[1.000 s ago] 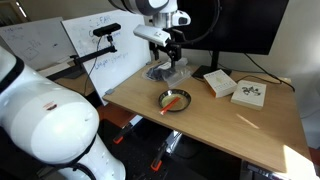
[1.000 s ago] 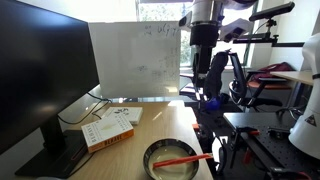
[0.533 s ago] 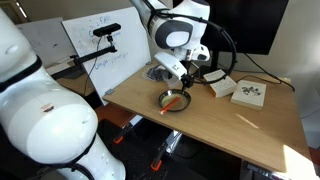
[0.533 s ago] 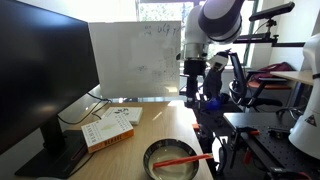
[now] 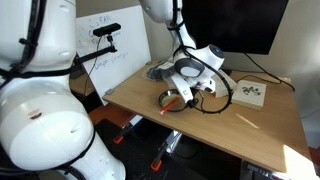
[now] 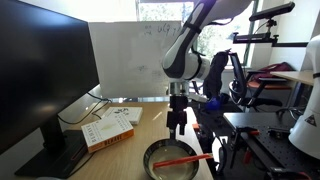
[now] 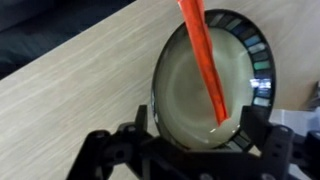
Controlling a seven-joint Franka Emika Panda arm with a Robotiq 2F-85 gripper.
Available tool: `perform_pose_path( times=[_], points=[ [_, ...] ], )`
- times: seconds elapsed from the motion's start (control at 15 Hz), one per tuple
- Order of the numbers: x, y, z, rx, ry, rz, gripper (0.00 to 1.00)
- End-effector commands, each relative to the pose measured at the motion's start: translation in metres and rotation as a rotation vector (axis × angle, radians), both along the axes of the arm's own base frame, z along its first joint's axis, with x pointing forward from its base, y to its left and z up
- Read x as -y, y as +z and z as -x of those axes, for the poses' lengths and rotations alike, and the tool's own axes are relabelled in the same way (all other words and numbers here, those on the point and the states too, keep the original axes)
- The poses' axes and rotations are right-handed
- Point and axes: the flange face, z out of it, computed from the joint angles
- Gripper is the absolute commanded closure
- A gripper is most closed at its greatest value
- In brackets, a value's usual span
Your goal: Move the bowl to the right
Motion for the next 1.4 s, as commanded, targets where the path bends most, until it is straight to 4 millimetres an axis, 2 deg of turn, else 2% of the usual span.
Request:
perform_pose_path(
  times=[0.0, 0.2, 0.33, 0.53, 0.93, 1.13, 1.33],
  points=[
    [0.010, -0.036, -0.024, -0.054, -0.114, -0.061, 0.01],
    [0.014, -0.060, -0.030, -0.074, -0.137, -0.079, 0.01],
    [0.015, -0.067, -0.032, -0.065, -0.131, -0.108, 0.26],
    [0.014, -0.071, -0.035, -0.065, -0.113, -0.134, 0.51],
    [0.020, -0.070, -0.034, -0.076, -0.123, -0.152, 0.95],
    [0.022, -0.064, -0.039, -0.064, -0.153, -0.201, 0.98],
    [0.035, -0.053, -0.038, 0.014, -0.273, -0.196, 0.97]
  ],
)
